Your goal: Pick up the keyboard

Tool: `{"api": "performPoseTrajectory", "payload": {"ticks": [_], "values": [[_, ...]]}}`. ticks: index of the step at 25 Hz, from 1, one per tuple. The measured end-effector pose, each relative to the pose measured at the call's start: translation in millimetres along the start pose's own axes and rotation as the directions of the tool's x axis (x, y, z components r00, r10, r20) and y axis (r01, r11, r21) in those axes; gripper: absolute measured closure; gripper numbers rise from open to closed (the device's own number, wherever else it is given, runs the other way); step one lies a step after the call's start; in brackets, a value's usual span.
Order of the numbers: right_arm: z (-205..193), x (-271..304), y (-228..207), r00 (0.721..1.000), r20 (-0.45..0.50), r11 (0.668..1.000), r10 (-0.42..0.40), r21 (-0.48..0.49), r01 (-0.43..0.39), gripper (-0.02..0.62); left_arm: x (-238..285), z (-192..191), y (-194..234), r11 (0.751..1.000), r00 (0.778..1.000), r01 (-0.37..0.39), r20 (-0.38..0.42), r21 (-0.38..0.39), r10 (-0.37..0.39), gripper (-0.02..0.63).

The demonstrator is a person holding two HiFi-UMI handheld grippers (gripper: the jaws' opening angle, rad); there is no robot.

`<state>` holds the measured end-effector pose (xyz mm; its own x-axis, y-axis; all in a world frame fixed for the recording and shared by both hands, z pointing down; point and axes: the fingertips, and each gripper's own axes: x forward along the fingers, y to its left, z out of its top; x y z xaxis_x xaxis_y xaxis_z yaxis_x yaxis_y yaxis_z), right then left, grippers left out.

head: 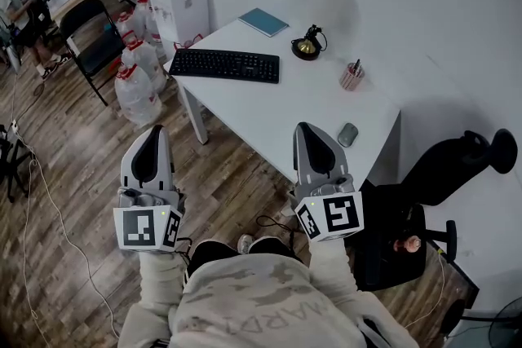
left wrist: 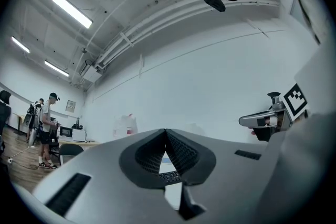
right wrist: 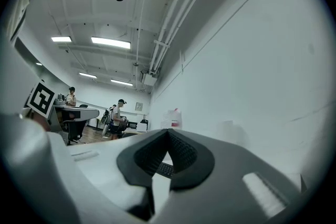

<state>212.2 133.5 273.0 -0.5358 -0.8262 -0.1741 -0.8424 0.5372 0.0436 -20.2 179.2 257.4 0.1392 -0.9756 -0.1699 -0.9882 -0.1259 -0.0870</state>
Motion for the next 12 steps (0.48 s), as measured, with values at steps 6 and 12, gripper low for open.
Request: {"api": "performPoseTrajectory", "payload": {"ticks": [6,12], "values": [[-11.6,13.4,-13.1,1.0,-0.01,1.0,0.016,0.023,-0.016,0.584,15.9,-7.2,-7.1,1.0,1.0,-0.004,-0.02,0.028,0.005,0.6],[-22.8,35.4,-23.2,1.0,-0.028,1.0,0.008,0.026,-0.008,0.584,38.2,-20.2,4.9,1.0,0.999,-0.012,-0.038,0.011,0.013,0.6]]}}
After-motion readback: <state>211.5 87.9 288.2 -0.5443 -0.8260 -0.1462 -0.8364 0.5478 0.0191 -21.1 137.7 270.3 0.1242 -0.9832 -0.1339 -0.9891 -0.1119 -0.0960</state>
